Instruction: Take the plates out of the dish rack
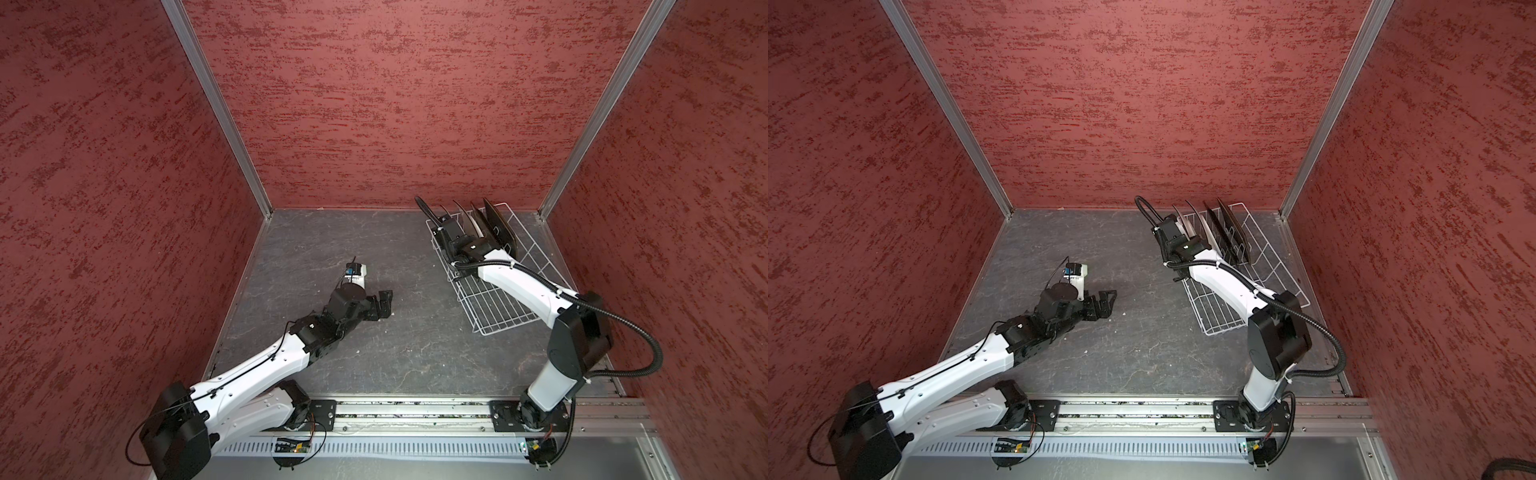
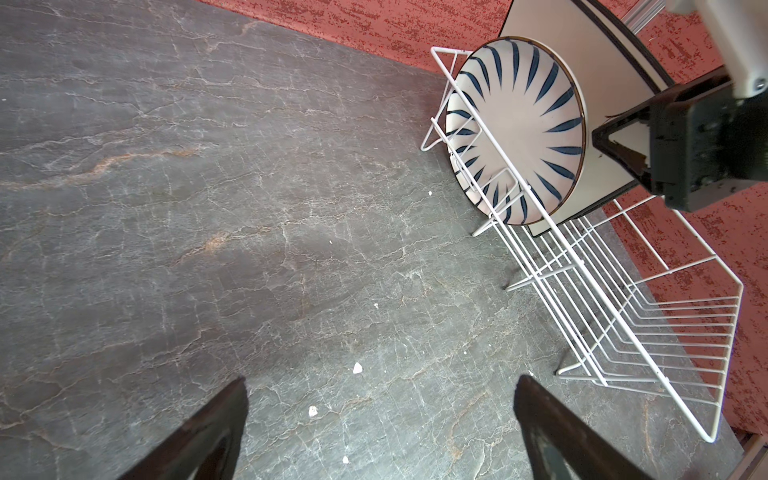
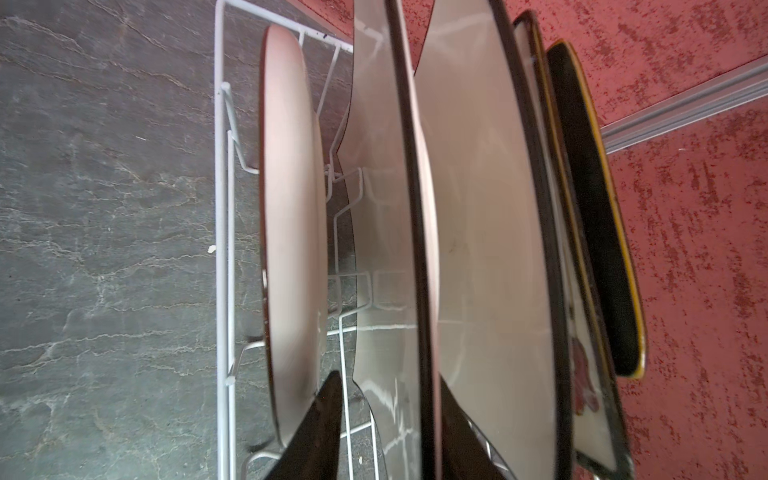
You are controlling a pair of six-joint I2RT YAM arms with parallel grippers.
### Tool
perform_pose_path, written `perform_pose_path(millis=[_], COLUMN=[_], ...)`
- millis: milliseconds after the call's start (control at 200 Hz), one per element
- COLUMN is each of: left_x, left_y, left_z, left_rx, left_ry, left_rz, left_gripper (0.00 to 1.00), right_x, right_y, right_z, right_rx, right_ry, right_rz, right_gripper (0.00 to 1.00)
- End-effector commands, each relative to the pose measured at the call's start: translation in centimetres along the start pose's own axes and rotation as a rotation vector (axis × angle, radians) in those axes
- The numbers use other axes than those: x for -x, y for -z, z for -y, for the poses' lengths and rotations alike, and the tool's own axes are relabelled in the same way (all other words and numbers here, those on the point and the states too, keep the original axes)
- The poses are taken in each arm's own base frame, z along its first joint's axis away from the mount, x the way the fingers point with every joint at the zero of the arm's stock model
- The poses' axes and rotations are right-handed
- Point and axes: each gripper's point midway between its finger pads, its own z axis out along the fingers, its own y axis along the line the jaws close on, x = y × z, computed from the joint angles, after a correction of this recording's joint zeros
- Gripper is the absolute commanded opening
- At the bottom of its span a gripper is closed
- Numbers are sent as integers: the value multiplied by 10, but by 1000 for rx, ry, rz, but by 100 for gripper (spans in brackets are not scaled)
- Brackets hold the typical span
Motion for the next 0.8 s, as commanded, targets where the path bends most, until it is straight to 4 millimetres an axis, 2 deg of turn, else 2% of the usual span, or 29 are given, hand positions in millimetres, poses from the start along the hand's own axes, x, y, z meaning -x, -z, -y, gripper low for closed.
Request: perform_pose_path(millis=[0,441,536,661,792], left_x=[1,5,5,5,6], left_y=[3,10,11,11,12], left_z=[-7,-12,-13,-14,-13], left_rx=[15,29,31,37,35], left_ry=[8,19,23,22,26], left_rz=[20,51,55,58,61], left_gripper=[100,100,99,99,100], right_x=[5,3,2,3,2], right_y=[-6,-9,-9,-7,-6], right_z=[8,16,16,19,19], right_rx=[-36,-70,-73,-82,-87], right_ry=[-8,-7,-8,-18,-16], right_rz=[19,15,12,19,14], right_gripper=[31,30,27,19,18])
